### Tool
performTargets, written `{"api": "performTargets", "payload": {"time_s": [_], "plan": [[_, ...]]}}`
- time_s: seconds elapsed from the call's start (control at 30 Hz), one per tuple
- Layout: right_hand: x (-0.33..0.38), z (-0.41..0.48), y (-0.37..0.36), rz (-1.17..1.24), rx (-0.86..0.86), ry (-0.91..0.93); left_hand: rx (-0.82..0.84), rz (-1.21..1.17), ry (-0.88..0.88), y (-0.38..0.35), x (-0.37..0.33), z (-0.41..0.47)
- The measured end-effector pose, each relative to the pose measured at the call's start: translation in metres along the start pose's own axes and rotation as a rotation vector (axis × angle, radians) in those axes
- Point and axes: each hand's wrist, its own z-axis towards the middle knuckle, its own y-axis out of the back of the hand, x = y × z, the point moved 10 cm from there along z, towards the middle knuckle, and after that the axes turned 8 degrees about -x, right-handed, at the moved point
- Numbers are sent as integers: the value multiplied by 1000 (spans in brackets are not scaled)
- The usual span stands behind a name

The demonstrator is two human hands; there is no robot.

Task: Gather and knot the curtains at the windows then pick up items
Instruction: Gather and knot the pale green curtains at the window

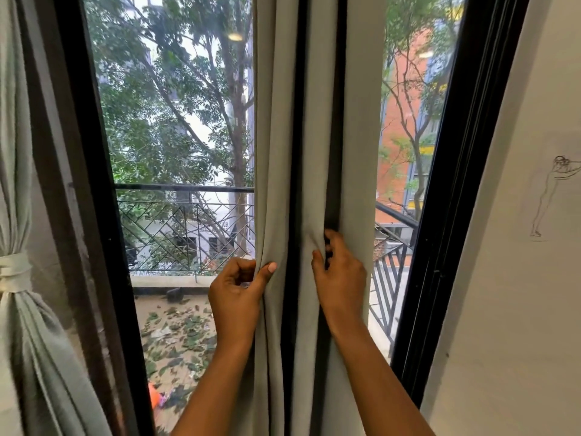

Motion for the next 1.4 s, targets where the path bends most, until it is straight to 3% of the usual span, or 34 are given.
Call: {"api": "performTargets", "payload": {"time_s": [0.13, 0.27, 0.6, 0.7, 0.8, 0.87, 0.93, 1.0, 1.03, 1.2, 1.4], "plan": [[7, -27, 26, 73, -147, 106, 8, 60, -65, -7, -9, -2], [18, -49, 20, 139, -95, 170, 61, 33, -27, -19, -11, -19], [13, -57, 20, 238, -44, 123, 163, -25, 5, -34, -16, -38], [12, -53, 13, 232, 51, 132, 173, -17, 44, -37, -16, -38], [16, -46, 11, 205, 212, 208, 142, 92, -24, -35, -21, -28], [6, -31, 40, 62, -18, 229, 137, 165, -100, -36, -28, -25], [-21, -16, 67, -35, -237, 35, 141, 200, -156, -39, -35, -28], [-44, -8, 59, 21, -165, -171, 130, 225, -186, -41, -39, -30], [-46, -9, 51, 77, -115, -178, 130, 225, -183, -42, -39, -31], [5, -45, 42, 127, -108, 168, 142, 191, -140, -46, -33, -37], [20, -62, 26, 170, -28, 186, 206, 96, -41, -37, -16, -32]]}}
